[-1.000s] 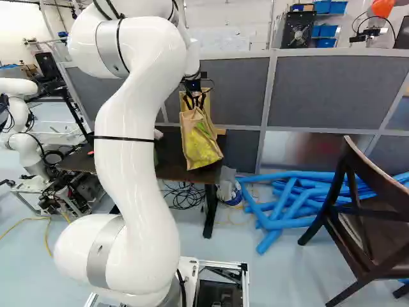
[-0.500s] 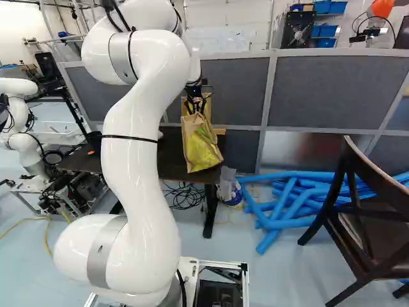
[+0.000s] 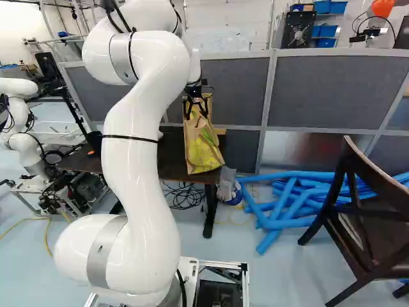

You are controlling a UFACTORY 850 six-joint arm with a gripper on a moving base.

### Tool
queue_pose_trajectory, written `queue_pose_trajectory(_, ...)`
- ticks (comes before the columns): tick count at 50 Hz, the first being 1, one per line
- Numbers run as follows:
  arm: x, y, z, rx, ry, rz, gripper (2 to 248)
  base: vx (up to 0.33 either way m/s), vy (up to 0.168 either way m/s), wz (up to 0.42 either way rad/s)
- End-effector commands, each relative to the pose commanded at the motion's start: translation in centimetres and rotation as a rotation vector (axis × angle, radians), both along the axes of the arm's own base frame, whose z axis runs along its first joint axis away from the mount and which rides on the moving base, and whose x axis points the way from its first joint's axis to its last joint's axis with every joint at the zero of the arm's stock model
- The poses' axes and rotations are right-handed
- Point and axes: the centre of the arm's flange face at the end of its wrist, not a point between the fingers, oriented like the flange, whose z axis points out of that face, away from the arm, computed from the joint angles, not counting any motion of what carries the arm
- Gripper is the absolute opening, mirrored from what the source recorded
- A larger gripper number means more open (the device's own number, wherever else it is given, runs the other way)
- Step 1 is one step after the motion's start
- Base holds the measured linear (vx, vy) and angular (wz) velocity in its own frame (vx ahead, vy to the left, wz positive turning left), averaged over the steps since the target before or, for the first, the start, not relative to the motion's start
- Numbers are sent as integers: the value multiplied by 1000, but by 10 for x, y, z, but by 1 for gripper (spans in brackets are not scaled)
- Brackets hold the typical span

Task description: Pick up the bag on the ground and place it on the table

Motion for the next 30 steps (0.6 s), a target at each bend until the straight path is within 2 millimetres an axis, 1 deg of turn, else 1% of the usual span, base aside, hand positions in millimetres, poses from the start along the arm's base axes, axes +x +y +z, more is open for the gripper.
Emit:
queue_pose_trajectory(1, 0, 0, 0, 0, 0, 0, 154, 0, 0, 0)
queue_pose_trajectory(5, 0, 0, 0, 0, 0, 0, 154, 0, 0, 0)
queue_pose_trajectory(6, 0, 0, 0, 0, 0, 0, 190, 0, 0, 0)
queue_pose_trajectory(11, 0, 0, 0, 0, 0, 0, 190, 0, 0, 0)
queue_pose_trajectory(12, 0, 0, 0, 0, 0, 0, 227, 0, 0, 0)
queue_pose_trajectory(16, 0, 0, 0, 0, 0, 0, 227, 0, 0, 0)
queue_pose_trajectory(17, 0, 0, 0, 0, 0, 0, 247, 0, 0, 0)
queue_pose_trajectory(22, 0, 0, 2, 0, -2, 0, 247, 0, 0, 0)
queue_pose_trajectory(30, -3, 0, 11, 0, -15, 0, 247, 0, 0, 0)
